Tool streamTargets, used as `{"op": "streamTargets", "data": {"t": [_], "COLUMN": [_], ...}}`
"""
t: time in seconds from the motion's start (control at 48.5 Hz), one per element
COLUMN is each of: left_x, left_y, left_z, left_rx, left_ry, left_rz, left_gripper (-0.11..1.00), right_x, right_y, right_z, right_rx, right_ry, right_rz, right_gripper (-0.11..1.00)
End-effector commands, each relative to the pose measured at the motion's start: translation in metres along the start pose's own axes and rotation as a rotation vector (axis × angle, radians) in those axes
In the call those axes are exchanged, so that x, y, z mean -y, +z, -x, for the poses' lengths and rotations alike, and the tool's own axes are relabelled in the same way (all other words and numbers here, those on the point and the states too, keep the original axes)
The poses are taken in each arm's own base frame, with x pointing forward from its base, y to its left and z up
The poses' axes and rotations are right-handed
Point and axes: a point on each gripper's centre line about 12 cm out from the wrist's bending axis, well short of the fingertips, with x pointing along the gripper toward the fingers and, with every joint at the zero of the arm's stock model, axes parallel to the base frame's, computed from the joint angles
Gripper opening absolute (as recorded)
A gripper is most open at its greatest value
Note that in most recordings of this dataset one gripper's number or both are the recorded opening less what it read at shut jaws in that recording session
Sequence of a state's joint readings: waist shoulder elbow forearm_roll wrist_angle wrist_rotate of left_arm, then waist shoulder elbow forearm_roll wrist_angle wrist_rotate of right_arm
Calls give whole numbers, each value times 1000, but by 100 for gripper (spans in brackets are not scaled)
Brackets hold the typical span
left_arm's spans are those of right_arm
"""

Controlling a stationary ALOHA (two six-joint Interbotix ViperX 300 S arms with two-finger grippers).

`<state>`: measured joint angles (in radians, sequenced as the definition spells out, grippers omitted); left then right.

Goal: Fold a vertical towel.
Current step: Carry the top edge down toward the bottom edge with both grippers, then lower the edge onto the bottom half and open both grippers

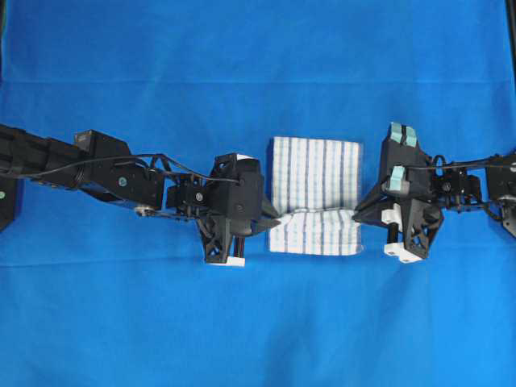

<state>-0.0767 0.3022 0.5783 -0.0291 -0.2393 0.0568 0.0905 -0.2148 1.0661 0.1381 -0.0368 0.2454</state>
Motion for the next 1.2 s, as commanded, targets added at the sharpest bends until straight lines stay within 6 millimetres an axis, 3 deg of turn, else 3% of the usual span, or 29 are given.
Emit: {"op": "streamTargets", "data": {"t": [0.0,0.041,0.185,0.268,0.371,0.556,0.845,1.01,1.175], "left_x": [0,0,10,17,25,24,18,13,7], "left_y": [13,13,15,17,20,36,70,70,58], "left_z": [4,4,8,14,26,61,144,187,225], "left_rx": [41,40,36,35,40,86,250,336,403], "left_ry": [1,0,-18,-33,-48,-50,-47,-37,-22], "left_rz": [0,-1,-12,-24,-42,-34,-27,-22,-15], "left_gripper": [21,28,50,56,55,55,55,55,55], "right_x": [-6,-7,-13,-19,-25,-30,-36,-28,-19], "right_y": [9,10,10,11,14,27,54,60,62], "right_z": [1,1,3,7,17,41,104,139,170], "right_rx": [31,32,31,40,65,140,369,468,518], "right_ry": [17,20,35,52,78,111,178,166,119], "right_rz": [2,4,25,35,48,75,131,164,199], "right_gripper": [9,12,54,68,60,62,61,61,61]}}
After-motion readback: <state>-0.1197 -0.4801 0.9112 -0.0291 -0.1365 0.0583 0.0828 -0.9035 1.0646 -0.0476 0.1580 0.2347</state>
